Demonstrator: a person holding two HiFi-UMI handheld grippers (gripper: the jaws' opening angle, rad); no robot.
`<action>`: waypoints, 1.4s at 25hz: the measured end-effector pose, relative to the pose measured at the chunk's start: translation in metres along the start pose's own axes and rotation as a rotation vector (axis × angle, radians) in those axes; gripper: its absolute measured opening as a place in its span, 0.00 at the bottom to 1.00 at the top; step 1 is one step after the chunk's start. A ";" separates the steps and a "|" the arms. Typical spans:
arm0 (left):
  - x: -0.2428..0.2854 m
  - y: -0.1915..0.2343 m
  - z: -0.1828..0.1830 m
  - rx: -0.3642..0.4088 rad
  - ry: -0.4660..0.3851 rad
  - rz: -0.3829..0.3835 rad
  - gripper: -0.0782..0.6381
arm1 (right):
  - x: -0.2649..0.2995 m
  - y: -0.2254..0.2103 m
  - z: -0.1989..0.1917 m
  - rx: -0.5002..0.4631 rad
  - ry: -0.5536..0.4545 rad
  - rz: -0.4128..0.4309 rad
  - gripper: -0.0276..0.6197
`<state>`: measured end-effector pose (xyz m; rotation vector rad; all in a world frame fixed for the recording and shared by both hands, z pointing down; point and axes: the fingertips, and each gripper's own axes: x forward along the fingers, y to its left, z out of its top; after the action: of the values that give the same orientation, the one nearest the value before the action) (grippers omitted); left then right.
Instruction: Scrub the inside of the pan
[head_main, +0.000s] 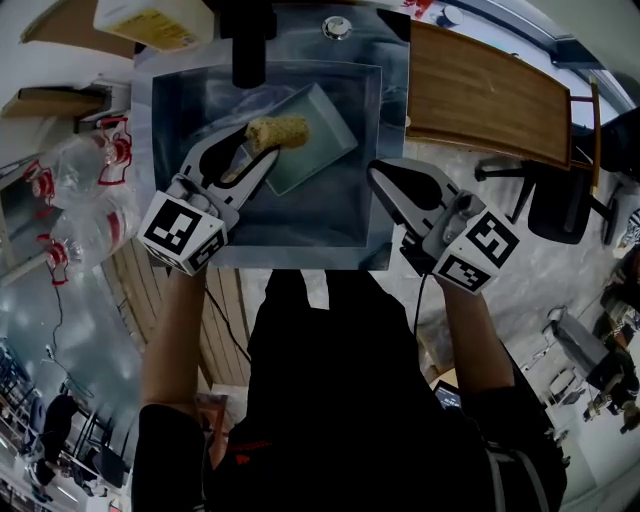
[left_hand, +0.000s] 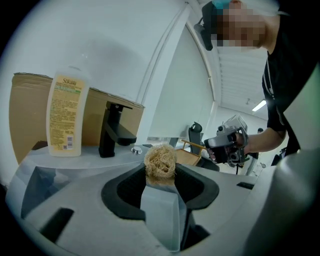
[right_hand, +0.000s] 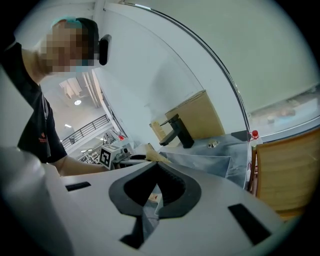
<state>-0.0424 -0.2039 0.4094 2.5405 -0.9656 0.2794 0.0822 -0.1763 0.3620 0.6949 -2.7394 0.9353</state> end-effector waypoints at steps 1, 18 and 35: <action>0.005 0.003 -0.004 0.007 0.008 0.000 0.36 | 0.001 -0.004 -0.001 0.003 0.000 0.000 0.05; 0.071 0.039 -0.082 0.047 0.157 0.059 0.36 | 0.003 -0.047 -0.034 0.069 0.018 -0.016 0.05; 0.106 0.057 -0.122 0.113 0.281 0.088 0.36 | -0.013 -0.072 -0.054 0.111 0.046 -0.046 0.05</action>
<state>-0.0077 -0.2513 0.5704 2.4722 -0.9749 0.7148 0.1287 -0.1883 0.4398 0.7427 -2.6363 1.0863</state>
